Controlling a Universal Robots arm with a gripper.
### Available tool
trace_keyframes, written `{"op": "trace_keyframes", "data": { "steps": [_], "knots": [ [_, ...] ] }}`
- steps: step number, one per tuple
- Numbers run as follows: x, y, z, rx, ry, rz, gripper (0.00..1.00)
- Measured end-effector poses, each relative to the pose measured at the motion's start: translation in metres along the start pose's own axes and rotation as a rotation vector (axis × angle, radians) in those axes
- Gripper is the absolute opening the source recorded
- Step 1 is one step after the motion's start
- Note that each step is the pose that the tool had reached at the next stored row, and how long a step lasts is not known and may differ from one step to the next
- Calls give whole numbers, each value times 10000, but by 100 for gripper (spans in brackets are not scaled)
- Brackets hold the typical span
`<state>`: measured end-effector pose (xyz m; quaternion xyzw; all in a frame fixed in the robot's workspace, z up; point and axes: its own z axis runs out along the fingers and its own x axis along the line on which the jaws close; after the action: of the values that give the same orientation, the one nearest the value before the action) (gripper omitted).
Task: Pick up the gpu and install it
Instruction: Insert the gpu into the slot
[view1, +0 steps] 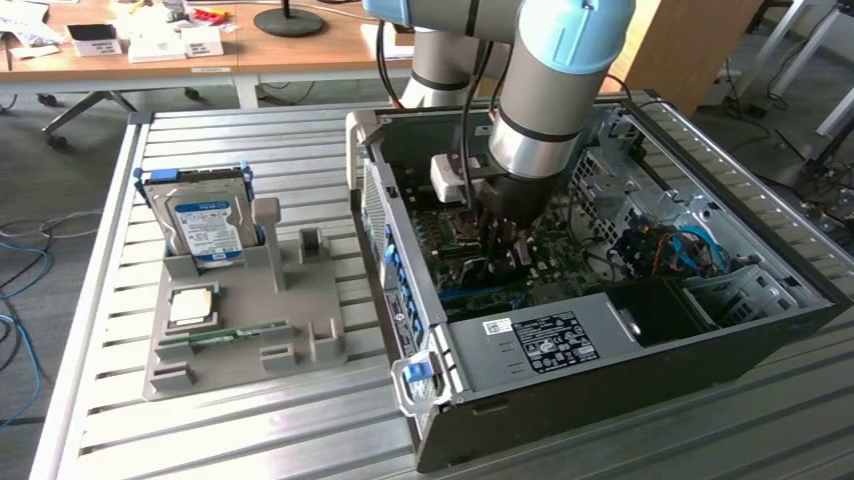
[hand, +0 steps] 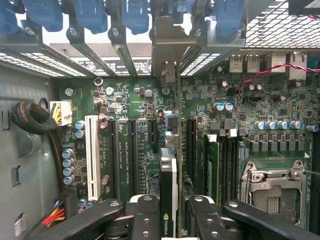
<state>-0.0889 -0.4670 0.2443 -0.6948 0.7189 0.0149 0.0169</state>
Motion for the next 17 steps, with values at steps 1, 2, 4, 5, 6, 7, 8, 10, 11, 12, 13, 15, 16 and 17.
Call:
{"op": "trace_keyframes", "data": {
  "steps": [1, 2, 4, 5, 6, 7, 8, 10, 11, 12, 13, 15, 16, 17],
  "knots": [
    [0, 0, 0, 0, -1, 0, 27],
    [0, 0, 1, 0, -1, 0, 27],
    [0, 1, 2, -1, -5, 2, 28],
    [0, 0, 2, 2, -4, 1, 34],
    [0, 1, 1, 0, -2, 2, 34],
    [0, 1, 1, 1, -2, 1, 40],
    [0, 0, 1, 1, -2, 1, 40],
    [0, 0, 1, 0, -1, 0, 40],
    [0, 0, 1, 0, -1, 0, 40],
    [0, 0, 0, 0, -1, 0, 40],
    [0, 0, 0, 0, -1, 0, 40],
    [0, 0, 1, 0, -1, 0, 40],
    [0, 0, 0, 0, -1, 0, 40],
    [0, 0, 0, 1, -2, 0, 40]
  ]
}}
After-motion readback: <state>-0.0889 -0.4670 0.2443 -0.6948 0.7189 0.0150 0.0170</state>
